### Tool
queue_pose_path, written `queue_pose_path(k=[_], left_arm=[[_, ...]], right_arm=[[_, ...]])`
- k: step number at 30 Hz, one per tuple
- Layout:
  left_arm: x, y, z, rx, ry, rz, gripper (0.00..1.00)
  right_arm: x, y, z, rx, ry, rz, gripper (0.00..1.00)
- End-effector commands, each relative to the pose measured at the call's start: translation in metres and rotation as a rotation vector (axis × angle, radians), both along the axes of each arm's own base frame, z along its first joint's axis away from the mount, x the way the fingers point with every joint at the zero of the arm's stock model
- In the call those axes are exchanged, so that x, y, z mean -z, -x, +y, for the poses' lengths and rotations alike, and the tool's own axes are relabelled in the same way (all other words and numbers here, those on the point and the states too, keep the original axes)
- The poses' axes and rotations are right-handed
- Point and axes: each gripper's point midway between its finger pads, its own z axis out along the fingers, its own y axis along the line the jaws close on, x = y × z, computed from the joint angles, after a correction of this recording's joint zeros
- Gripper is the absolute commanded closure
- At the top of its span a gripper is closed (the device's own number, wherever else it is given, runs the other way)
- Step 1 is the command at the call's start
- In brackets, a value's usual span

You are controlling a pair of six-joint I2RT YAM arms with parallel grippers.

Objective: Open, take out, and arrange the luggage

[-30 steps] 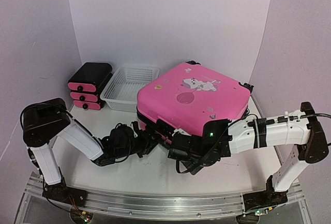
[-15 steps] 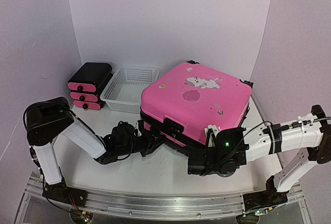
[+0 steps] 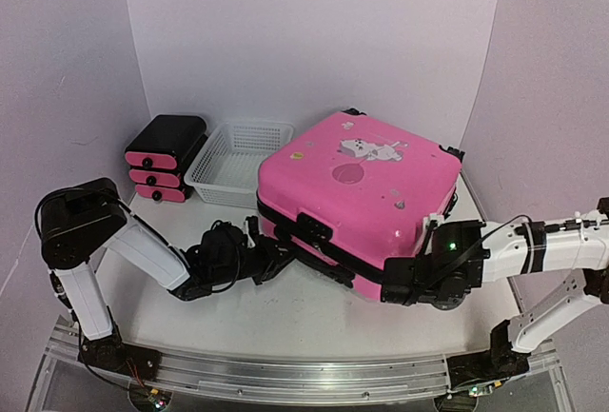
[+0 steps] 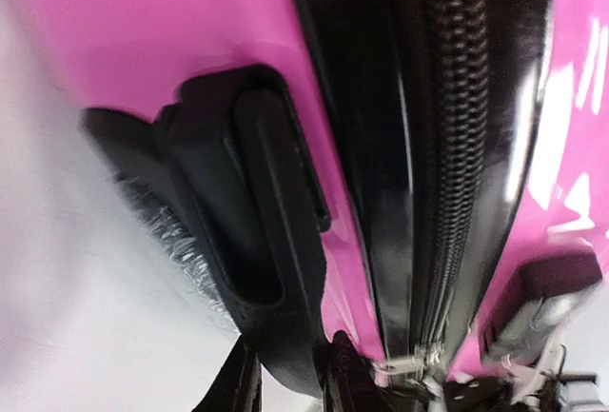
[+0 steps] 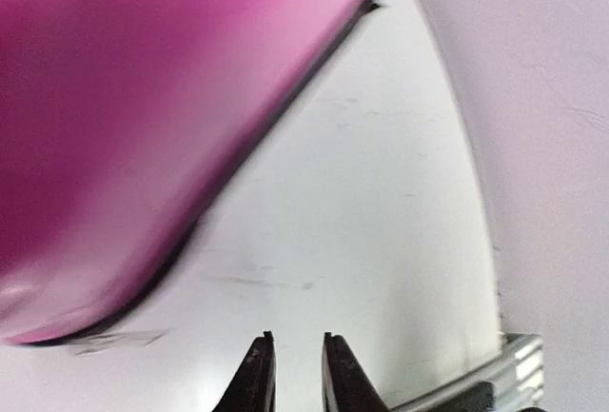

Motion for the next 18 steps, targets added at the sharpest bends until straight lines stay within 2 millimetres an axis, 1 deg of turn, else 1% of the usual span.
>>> queue_pose_path(k=[1, 2, 4, 5, 7, 9, 11, 14, 16, 18], left_arm=[[0.002, -0.040, 0.053, -0.214, -0.134, -0.123, 0.79], [0.002, -0.040, 0.052, -0.206, -0.135, -0.127, 0.79], [-0.001, -0.037, 0.049, -0.181, -0.132, -0.138, 0.79], [-0.004, -0.034, 0.046, -0.159, -0.131, -0.149, 0.78], [-0.013, -0.026, 0.039, -0.106, -0.128, -0.188, 0.72], [-0.024, -0.015, 0.036, -0.058, -0.130, -0.244, 0.64], [-0.037, -0.001, 0.034, -0.003, -0.133, -0.316, 0.51], [-0.059, 0.024, 0.033, 0.104, -0.116, -0.420, 0.37], [-0.065, 0.040, 0.037, 0.166, -0.119, -0.481, 0.29], [-0.071, 0.051, 0.038, 0.224, -0.133, -0.539, 0.19]], right_arm=[[-0.048, 0.007, -0.106, 0.143, 0.368, -0.063, 0.80], [-0.049, 0.006, -0.105, 0.139, 0.349, -0.069, 0.78], [-0.051, 0.004, -0.094, 0.084, 0.304, -0.051, 0.69], [-0.051, 0.002, -0.083, 0.021, 0.281, -0.018, 0.65], [-0.044, 0.002, -0.049, -0.148, 0.204, 0.067, 0.54], [-0.038, 0.007, -0.013, -0.317, 0.111, 0.147, 0.47], [-0.042, 0.012, 0.015, -0.435, 0.037, 0.180, 0.40], [-0.058, 0.016, 0.051, -0.562, -0.043, 0.188, 0.31], [-0.070, 0.020, 0.081, -0.649, -0.107, 0.193, 0.26], [-0.083, 0.024, 0.113, -0.734, -0.173, 0.188, 0.22]])
